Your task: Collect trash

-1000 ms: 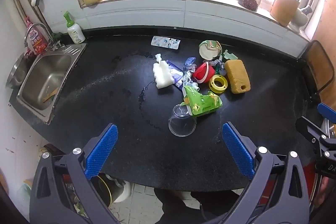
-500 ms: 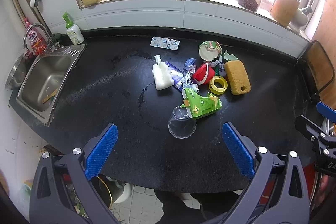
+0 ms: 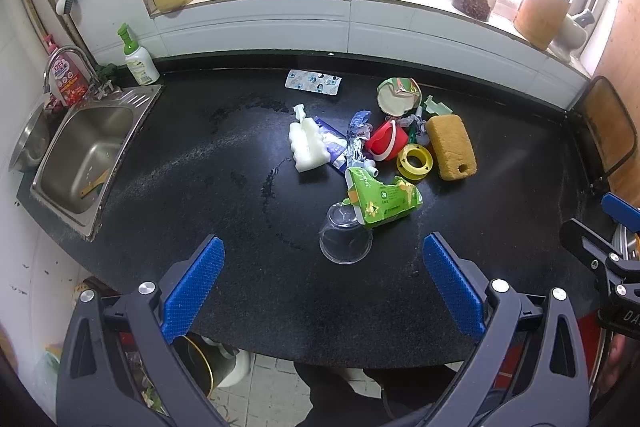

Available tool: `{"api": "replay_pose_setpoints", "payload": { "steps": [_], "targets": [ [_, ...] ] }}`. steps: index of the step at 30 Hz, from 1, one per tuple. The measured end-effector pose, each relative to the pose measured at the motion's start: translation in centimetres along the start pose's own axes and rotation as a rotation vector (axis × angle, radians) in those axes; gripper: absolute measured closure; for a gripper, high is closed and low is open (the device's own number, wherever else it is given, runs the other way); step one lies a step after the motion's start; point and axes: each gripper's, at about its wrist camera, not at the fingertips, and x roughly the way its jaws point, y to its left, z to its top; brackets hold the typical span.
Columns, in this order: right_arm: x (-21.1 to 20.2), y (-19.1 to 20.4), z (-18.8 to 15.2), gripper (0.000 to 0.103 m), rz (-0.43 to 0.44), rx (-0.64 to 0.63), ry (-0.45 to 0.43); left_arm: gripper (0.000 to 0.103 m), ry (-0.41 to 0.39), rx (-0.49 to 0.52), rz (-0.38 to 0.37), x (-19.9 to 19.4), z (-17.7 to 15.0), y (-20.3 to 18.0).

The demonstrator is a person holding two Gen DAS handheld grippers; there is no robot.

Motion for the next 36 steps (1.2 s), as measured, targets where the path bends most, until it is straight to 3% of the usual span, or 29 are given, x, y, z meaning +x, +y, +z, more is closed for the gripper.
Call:
{"api": "replay_pose_setpoints", "payload": {
  "steps": [24,36],
  "targets": [
    [1.1,0.4,0.5,0.006,0.005,-0.001,0.012,0.006,0.025,-0.006,-0.006,1.5,0.6,0.4],
    [7.0,-1.6,3.3,0.006,0.004,-0.009,0.055,0.006,0.052,-0.011,-0.019,6.9,3.8,1.2]
  ]
}}
